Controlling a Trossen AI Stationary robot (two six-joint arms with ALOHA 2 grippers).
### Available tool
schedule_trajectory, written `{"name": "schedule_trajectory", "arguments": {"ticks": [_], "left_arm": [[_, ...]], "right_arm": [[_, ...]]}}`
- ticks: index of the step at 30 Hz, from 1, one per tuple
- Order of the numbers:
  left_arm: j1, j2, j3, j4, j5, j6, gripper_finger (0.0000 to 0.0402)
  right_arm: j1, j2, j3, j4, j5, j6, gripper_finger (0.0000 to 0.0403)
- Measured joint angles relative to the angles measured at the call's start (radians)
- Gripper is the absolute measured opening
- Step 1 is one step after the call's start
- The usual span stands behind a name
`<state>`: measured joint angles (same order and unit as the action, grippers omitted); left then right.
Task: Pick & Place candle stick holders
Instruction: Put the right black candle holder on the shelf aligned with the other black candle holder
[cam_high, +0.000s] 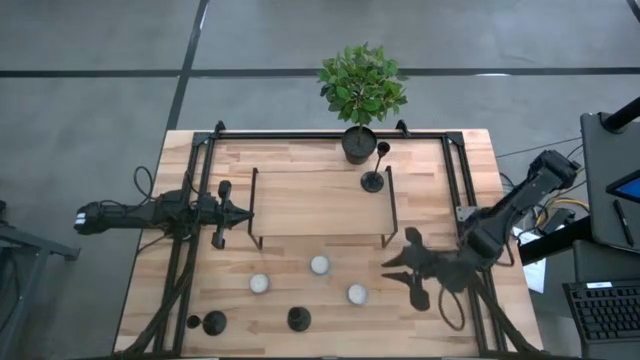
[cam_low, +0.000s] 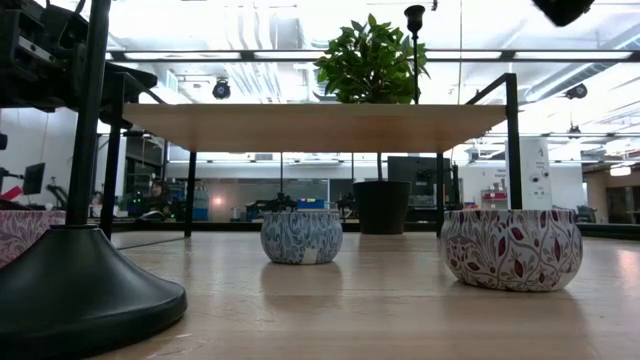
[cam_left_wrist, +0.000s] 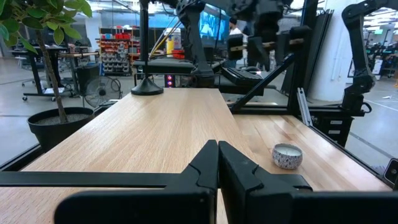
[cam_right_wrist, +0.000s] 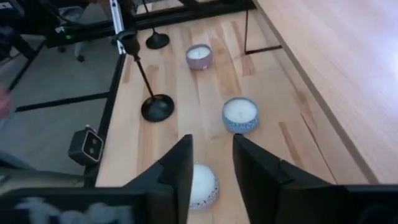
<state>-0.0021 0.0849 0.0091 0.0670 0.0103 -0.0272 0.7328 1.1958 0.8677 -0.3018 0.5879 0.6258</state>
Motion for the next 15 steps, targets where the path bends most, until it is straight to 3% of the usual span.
{"name": "schedule_trajectory", "arguments": {"ticks": [7,15], "left_arm": [[0.000,0.000,0.000,0.000,0.000,0.000,0.0010],[0.000,0.000,0.000,0.045,-0.028,0.004,0.0010]], "right_arm": [[0.129,0.083,0.000,0.113,0.181,-0.023,0.0016],[0.173,0.105,0.000,0.182,0.223,-0.097,0.0009]]}}
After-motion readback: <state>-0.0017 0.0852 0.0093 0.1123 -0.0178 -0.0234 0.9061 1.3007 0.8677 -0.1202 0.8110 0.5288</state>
